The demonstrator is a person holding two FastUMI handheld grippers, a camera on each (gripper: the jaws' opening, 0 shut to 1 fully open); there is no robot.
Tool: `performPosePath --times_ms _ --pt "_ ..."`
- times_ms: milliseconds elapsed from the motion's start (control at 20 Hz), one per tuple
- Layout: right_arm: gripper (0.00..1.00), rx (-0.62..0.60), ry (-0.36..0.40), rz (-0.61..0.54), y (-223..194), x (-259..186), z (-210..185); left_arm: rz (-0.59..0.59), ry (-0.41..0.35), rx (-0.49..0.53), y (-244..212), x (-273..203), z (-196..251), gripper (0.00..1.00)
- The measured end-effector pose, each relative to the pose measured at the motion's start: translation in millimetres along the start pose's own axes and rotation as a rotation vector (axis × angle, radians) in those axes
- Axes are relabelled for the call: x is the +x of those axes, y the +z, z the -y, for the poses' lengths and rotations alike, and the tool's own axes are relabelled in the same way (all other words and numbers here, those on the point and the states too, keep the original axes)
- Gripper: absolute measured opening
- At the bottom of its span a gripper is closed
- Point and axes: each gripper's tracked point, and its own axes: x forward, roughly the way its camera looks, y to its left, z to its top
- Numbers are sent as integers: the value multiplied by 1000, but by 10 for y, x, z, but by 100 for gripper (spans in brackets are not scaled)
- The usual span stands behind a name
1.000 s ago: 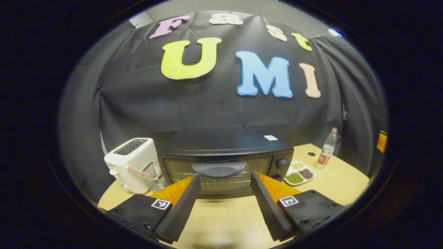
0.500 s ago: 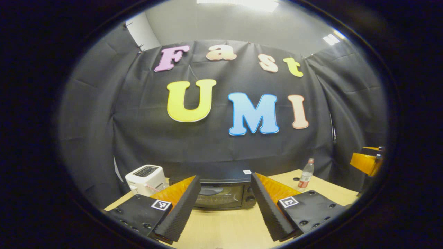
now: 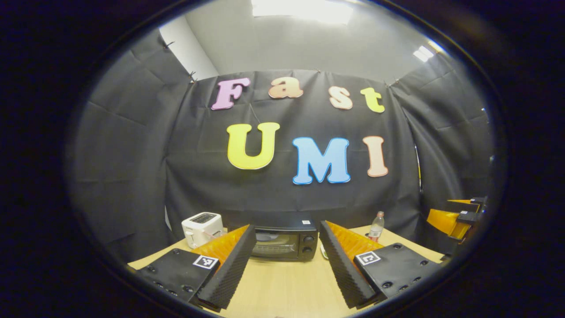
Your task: Open the electric oven with the left hand, put the food in, and close the electric oven.
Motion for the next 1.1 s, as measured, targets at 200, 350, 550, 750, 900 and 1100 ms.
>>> performPosePath --times_ms 200,350,550,750,900,1100 --pt "98 4 11 13 44 -158 -152 -4 6 13 -4 -282 -175 100" --pt "98 -3 5 52 158 -251 -252 -15 3 13 -11 -405 -334 100" --pt "98 4 7 75 226 -362 -438 2 0 9 71 -502 -522 100" --pt "98 -1 16 80 259 -420 -560 19 3 18 142 -578 -629 100" --pt "98 -10 26 81 287 -423 -626 27 2 23 175 -609 -673 100" --pt "98 -8 33 84 324 -419 -641 31 9 10 198 -613 -697 100"
